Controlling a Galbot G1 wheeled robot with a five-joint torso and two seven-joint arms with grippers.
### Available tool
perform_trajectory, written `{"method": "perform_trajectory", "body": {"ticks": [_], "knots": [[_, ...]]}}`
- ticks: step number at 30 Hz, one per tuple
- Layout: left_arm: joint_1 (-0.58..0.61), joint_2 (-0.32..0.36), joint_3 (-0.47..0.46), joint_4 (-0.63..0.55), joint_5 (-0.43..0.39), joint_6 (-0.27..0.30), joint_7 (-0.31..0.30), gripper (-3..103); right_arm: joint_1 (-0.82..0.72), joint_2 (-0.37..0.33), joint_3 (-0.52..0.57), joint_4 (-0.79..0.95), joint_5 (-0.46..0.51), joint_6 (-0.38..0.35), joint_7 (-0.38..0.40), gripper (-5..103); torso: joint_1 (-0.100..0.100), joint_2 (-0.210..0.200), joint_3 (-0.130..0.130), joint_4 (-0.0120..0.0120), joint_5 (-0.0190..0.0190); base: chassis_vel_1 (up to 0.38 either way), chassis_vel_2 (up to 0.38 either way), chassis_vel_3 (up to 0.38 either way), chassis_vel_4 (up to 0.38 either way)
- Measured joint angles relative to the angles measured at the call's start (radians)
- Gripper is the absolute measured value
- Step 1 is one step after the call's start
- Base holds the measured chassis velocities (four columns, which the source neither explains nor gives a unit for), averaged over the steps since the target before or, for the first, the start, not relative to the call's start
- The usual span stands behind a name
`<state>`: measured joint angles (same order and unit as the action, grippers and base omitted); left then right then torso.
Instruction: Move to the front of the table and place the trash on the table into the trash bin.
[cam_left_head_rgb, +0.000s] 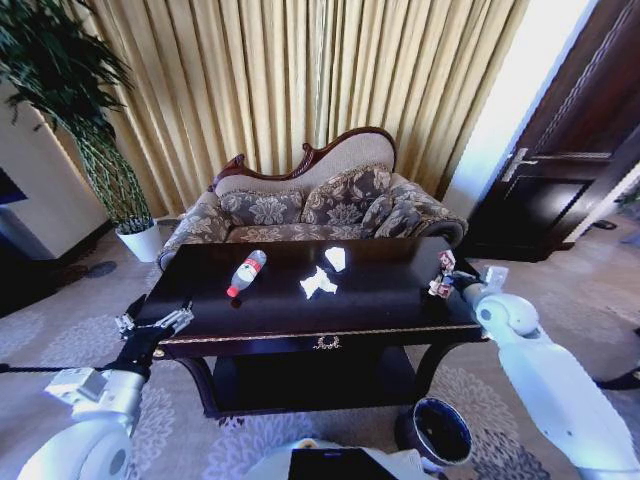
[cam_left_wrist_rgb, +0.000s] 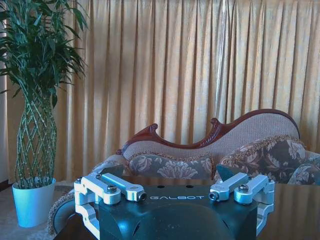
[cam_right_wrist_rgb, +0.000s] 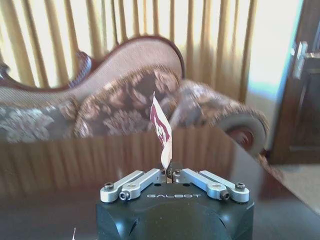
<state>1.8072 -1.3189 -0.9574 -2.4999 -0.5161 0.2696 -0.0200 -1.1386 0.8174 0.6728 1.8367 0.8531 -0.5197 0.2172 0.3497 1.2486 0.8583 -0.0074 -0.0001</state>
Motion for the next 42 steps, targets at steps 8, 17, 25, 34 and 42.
{"method": "perform_trajectory", "body": {"ticks": [8,17,25,34,42], "knots": [[-0.002,-0.001,-0.009,0.000,-0.014,-0.008,-0.001,100,-0.135,0.018,0.090,0.242,0.024,0.038,0.007,0,0.000,0.000,0.000,-0.0002,-0.0001,0.000,0.000,0.000,0.000],[-0.012,0.008,-0.019,0.000,-0.032,-0.013,-0.003,100,-0.337,0.141,0.136,0.550,-0.023,0.101,0.012,0,0.000,0.000,0.000,-0.0001,-0.0004,0.000,0.000,0.000,0.000],[-0.014,0.012,-0.020,0.000,-0.039,-0.014,-0.003,100,-0.438,0.206,0.133,0.606,-0.113,0.120,0.009,0,0.000,0.000,0.000,-0.0001,0.0001,0.000,0.000,0.000,0.000],[-0.016,0.015,-0.024,0.000,-0.058,0.022,-0.011,100,-0.459,0.229,0.131,0.574,-0.181,0.144,-0.026,0,0.000,0.000,0.000,0.0001,0.0001,0.011,-0.008,-0.009,0.010],[-0.039,0.037,-0.048,0.000,-0.090,0.055,-0.017,100,-0.477,0.248,0.128,0.567,-0.181,0.150,-0.032,0,0.000,0.000,0.000,-0.0001,0.0000,0.132,-0.124,-0.121,0.123]]}}
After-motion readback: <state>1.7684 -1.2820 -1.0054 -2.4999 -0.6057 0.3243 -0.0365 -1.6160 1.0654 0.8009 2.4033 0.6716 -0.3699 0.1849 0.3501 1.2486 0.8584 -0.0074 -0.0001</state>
